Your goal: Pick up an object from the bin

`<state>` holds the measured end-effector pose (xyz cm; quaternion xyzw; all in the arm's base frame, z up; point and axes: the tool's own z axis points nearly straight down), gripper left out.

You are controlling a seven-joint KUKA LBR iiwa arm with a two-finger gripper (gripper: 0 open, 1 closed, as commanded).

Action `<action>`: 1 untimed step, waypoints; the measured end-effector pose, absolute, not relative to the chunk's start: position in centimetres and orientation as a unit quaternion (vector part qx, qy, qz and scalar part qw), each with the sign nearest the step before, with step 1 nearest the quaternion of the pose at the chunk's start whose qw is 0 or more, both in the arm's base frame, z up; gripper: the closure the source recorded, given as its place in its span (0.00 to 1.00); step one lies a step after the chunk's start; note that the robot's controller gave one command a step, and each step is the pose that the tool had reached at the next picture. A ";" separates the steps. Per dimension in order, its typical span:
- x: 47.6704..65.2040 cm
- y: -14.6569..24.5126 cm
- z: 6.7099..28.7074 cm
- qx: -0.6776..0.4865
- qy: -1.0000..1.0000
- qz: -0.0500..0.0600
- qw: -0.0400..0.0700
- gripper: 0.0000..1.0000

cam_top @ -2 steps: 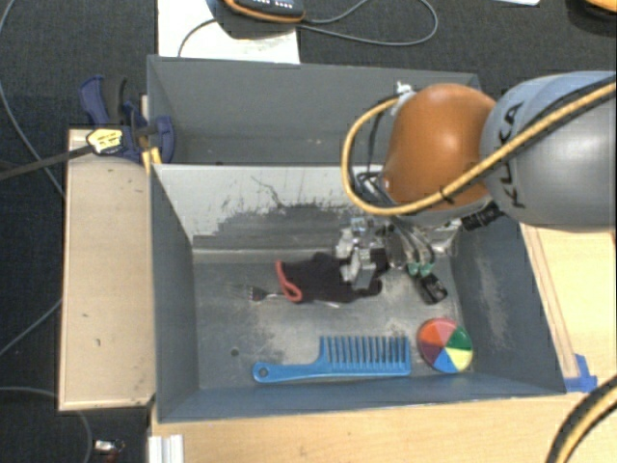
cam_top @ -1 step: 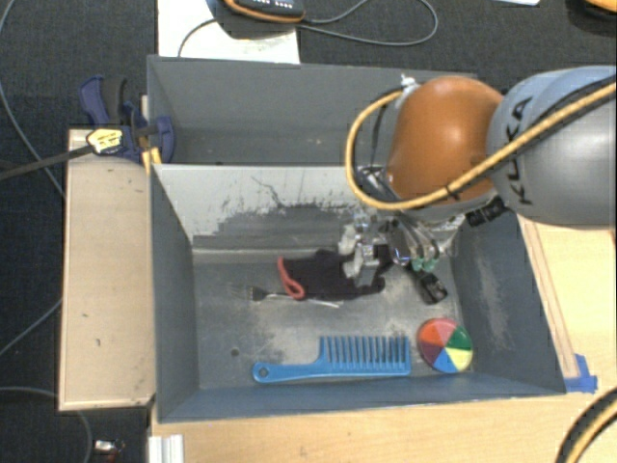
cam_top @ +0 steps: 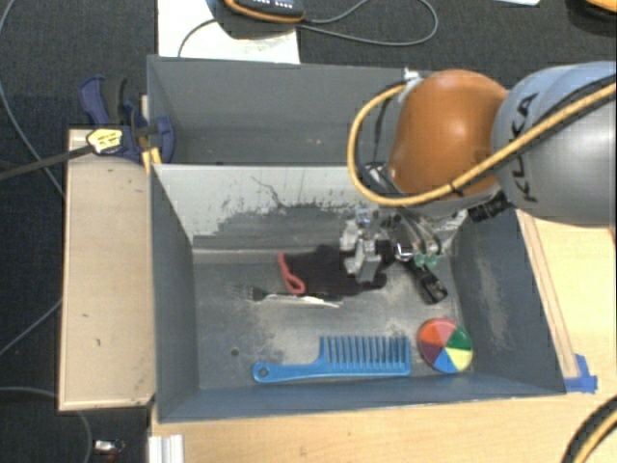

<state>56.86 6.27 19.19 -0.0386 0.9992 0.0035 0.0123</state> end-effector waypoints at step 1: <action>56.7 6.3 21.6 -0.037 0.999 0.003 0.009 1.00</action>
Offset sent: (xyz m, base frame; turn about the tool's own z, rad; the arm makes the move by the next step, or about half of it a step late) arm -0.0012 -0.0003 0.0394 0.0014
